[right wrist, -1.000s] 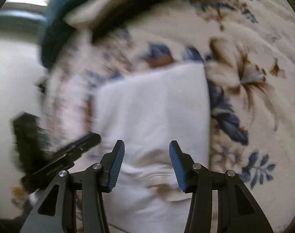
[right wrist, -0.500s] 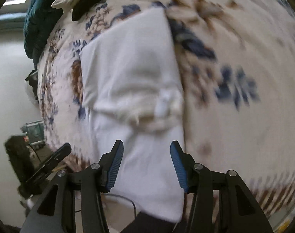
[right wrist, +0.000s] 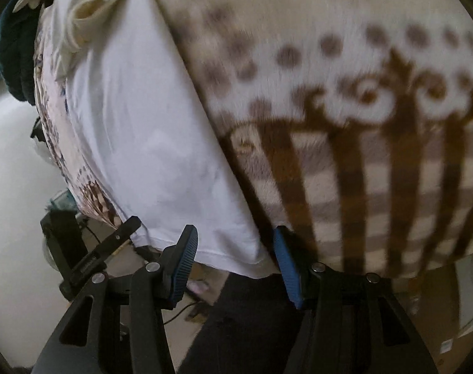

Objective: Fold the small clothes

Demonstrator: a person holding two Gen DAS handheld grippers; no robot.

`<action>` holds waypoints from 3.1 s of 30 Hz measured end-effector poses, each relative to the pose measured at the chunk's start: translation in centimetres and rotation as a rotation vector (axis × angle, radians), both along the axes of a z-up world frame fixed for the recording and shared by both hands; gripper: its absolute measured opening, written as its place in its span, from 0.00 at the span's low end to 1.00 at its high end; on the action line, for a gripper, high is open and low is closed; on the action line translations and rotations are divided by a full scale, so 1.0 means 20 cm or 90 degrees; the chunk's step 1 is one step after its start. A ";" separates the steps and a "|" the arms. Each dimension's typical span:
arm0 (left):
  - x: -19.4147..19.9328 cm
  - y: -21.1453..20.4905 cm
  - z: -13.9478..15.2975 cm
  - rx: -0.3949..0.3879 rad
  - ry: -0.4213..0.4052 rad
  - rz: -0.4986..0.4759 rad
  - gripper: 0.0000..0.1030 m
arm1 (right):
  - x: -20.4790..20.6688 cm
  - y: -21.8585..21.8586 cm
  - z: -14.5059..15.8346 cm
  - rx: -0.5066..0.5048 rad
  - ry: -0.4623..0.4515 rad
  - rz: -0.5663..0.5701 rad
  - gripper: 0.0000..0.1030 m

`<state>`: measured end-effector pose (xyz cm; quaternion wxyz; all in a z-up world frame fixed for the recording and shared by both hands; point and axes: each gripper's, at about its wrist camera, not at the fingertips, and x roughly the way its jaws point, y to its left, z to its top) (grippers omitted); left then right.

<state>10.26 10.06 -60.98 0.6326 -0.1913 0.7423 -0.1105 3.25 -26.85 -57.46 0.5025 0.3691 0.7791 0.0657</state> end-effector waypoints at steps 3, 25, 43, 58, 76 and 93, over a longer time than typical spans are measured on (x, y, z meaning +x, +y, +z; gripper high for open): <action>0.01 -0.04 0.08 0.000 -0.017 -0.006 0.04 | 0.00 0.04 0.01 0.006 -0.010 -0.003 0.08; 1.21 -0.07 0.54 -0.201 -0.170 0.178 0.06 | 1.19 -0.21 0.56 0.048 -0.240 -0.186 0.06; 1.61 -0.02 0.23 -0.097 -0.137 0.125 0.49 | 1.58 -0.14 0.35 -0.081 -0.285 -0.023 0.50; 1.85 0.00 0.32 -0.065 -0.196 0.096 0.49 | 1.81 -0.24 0.39 -0.135 -0.300 -0.078 0.50; 1.86 -0.15 0.15 -0.048 -0.192 0.007 0.04 | 1.81 -0.25 0.30 -0.206 -0.292 -0.114 0.02; 1.59 0.09 0.15 -0.215 -0.107 0.064 0.55 | 1.59 -0.29 0.22 -0.050 -0.216 -0.057 0.65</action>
